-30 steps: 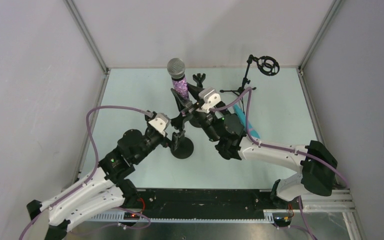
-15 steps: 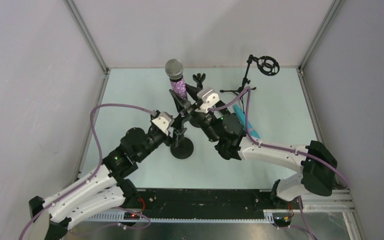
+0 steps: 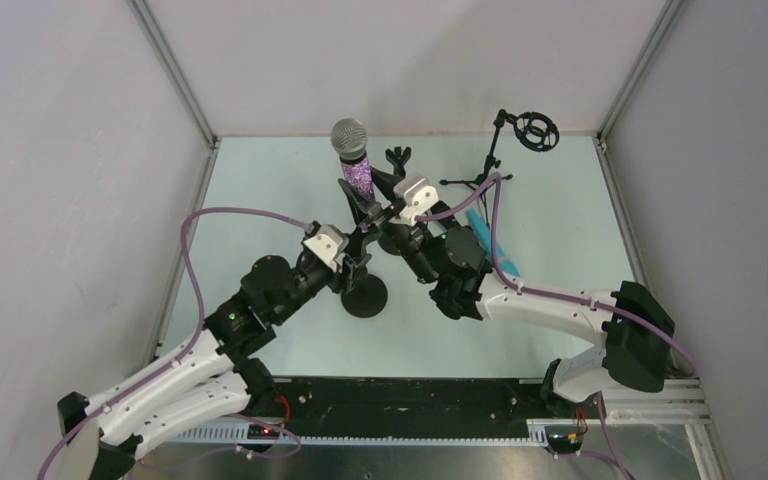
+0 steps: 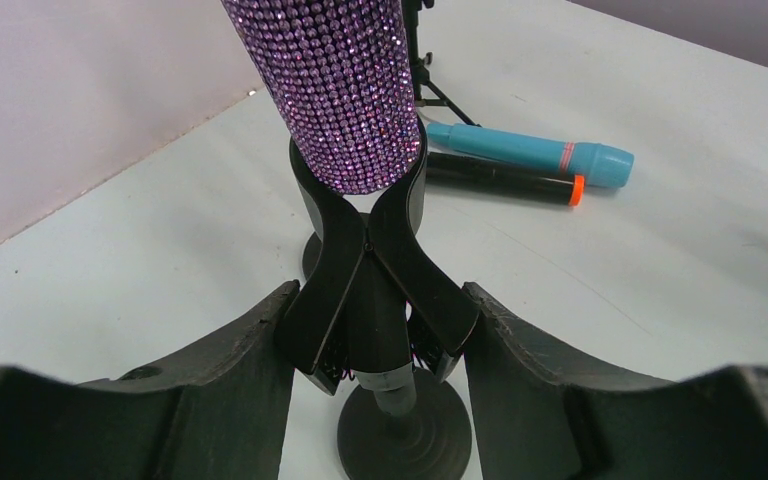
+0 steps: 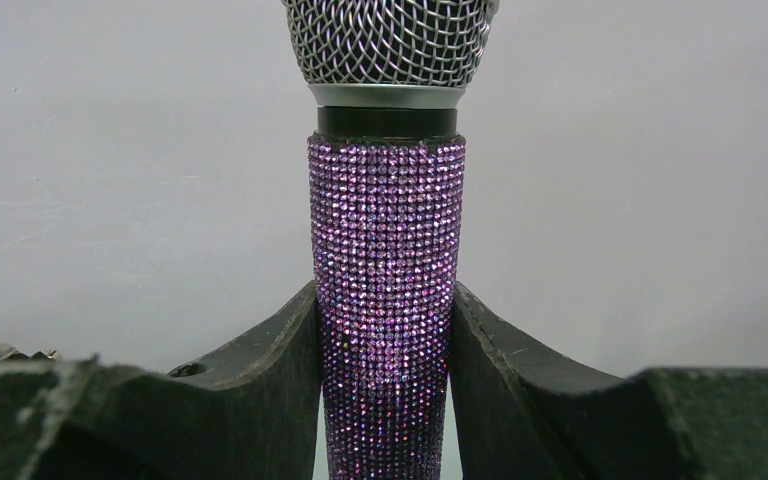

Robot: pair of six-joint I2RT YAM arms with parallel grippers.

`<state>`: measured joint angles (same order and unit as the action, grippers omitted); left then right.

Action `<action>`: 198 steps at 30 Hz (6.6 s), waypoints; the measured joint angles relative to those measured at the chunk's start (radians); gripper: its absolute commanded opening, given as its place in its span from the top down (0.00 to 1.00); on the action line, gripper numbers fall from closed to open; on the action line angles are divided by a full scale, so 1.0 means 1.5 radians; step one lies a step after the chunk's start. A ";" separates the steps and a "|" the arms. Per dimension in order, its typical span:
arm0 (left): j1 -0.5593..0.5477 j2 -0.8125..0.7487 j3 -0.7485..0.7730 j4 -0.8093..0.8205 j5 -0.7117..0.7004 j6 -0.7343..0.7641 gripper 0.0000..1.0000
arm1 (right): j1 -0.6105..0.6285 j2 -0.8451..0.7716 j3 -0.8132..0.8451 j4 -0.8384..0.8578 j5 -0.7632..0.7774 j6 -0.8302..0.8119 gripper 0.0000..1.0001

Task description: Attach the microphones to the stand

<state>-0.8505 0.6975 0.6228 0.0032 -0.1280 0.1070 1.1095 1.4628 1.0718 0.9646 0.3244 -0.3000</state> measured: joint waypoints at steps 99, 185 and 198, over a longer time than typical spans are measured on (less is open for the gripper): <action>0.020 -0.051 -0.013 -0.008 -0.034 0.021 0.02 | -0.035 -0.071 0.048 -0.169 0.007 0.082 1.00; 0.080 -0.042 -0.034 0.033 0.055 0.004 0.03 | -0.034 0.032 0.072 -0.047 -0.043 0.059 1.00; 0.110 -0.033 -0.035 0.055 0.101 -0.002 1.00 | -0.040 0.035 0.073 -0.046 -0.042 0.058 1.00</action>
<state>-0.6857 0.6476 0.5705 0.0853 0.0238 0.1043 1.0500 1.5154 1.1809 0.8955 0.2607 -0.2123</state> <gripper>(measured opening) 0.329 0.474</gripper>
